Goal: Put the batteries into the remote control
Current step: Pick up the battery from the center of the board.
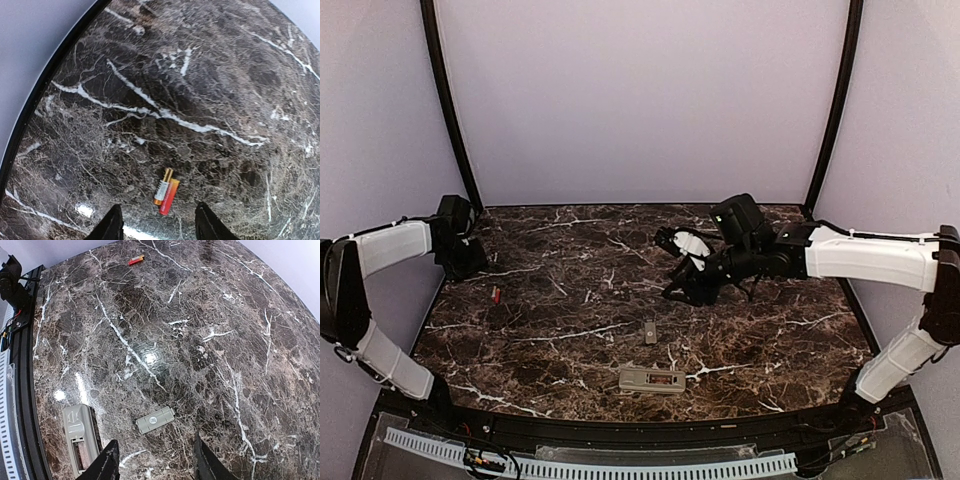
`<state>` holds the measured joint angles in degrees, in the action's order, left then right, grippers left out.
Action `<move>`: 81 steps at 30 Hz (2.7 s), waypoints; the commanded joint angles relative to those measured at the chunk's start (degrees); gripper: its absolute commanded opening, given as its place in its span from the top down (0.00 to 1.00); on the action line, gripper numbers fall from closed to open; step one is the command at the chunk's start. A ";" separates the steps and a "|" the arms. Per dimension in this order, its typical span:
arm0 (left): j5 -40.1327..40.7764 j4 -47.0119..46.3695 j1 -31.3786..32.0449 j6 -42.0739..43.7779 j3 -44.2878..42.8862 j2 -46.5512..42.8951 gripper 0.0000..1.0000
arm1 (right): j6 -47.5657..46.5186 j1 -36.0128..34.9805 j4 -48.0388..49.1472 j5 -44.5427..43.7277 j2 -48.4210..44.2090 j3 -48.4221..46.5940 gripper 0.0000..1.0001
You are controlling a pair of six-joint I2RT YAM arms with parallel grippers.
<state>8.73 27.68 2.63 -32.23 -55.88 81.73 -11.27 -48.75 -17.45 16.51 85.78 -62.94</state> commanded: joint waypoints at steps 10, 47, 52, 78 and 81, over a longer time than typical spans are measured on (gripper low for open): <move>-2.78 0.54 -1.23 2.46 -6.60 13.92 0.70 | 0.63 0.01 1.29 2.57 -0.15 1.15 0.54; -4.29 -3.13 -1.32 5.08 -0.06 17.14 0.79 | -0.42 -0.03 0.50 4.80 0.49 0.99 0.54; -4.20 -3.50 -1.36 5.05 0.36 17.48 0.80 | -0.41 -0.03 0.36 4.86 0.39 0.94 0.54; -8.00 -14.99 0.65 -0.91 6.23 -4.95 1.00 | 1.56 0.01 5.77 1.64 -3.52 2.91 0.53; -7.62 -18.94 6.54 -1.46 6.39 -11.82 1.00 | 4.59 -0.03 13.01 2.14 -5.05 4.44 0.53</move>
<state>2.24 17.02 3.40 -31.66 -50.06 79.57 -10.46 -48.75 -14.28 19.40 83.74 -60.49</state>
